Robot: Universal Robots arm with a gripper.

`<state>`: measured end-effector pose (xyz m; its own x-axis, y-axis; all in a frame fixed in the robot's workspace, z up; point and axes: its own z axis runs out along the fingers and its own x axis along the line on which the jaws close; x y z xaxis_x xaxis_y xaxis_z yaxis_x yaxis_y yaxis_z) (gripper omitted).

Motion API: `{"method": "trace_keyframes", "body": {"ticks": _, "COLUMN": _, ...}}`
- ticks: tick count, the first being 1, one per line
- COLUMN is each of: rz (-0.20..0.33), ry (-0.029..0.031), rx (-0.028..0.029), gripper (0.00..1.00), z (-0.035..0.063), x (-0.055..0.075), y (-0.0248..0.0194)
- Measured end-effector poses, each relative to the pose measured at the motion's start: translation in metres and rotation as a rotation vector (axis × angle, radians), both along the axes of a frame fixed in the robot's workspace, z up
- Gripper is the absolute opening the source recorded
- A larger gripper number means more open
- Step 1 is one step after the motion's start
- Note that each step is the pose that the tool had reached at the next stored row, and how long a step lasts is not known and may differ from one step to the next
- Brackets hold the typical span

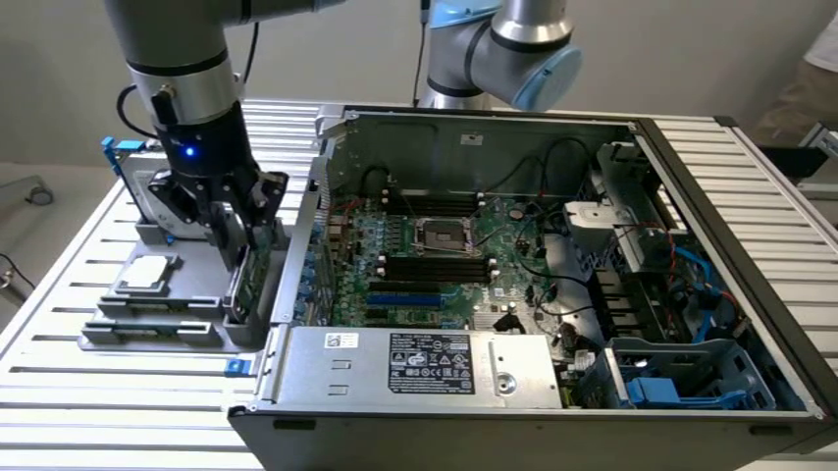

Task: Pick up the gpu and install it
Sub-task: 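Pick up the gpu and move the gpu toward the slot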

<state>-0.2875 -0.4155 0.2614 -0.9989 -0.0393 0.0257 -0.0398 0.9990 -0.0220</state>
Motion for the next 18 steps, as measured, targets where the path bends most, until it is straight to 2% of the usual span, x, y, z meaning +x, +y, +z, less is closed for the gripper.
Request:
{"method": "trace_keyframes", "body": {"ticks": 6, "rz": 0.0, "ry": -0.0033, "rx": -0.0001, "gripper": 0.42, "z": -0.011, "x": 0.0, "y": -0.002}}
{"method": "trace_keyframes", "body": {"ticks": 8, "rz": 0.0, "ry": -0.0066, "rx": -0.0002, "gripper": 0.42, "z": -0.0142, "x": 0.0, "y": -0.0031}}
{"method": "trace_keyframes", "body": {"ticks": 10, "rz": 0.0, "ry": -0.0127, "rx": -0.0001, "gripper": 0.42, "z": -0.0168, "x": 0.0, "y": -0.0037}}
{"method": "trace_keyframes", "body": {"ticks": 12, "rz": 0.0, "ry": -0.0178, "rx": 0.0, "gripper": 0.42, "z": -0.0172, "x": 0.0, "y": -0.0038}}
{"method": "trace_keyframes", "body": {"ticks": 16, "rz": -0.01, "ry": -0.0193, "rx": -0.0001, "gripper": 0.42, "z": -0.0172, "x": 0.0, "y": -0.0038}}
{"method": "trace_keyframes", "body": {"ticks": 18, "rz": -0.017, "ry": -0.0222, "rx": -0.0002, "gripper": 0.42, "z": -0.0172, "x": -0.001, "y": -0.0038}}
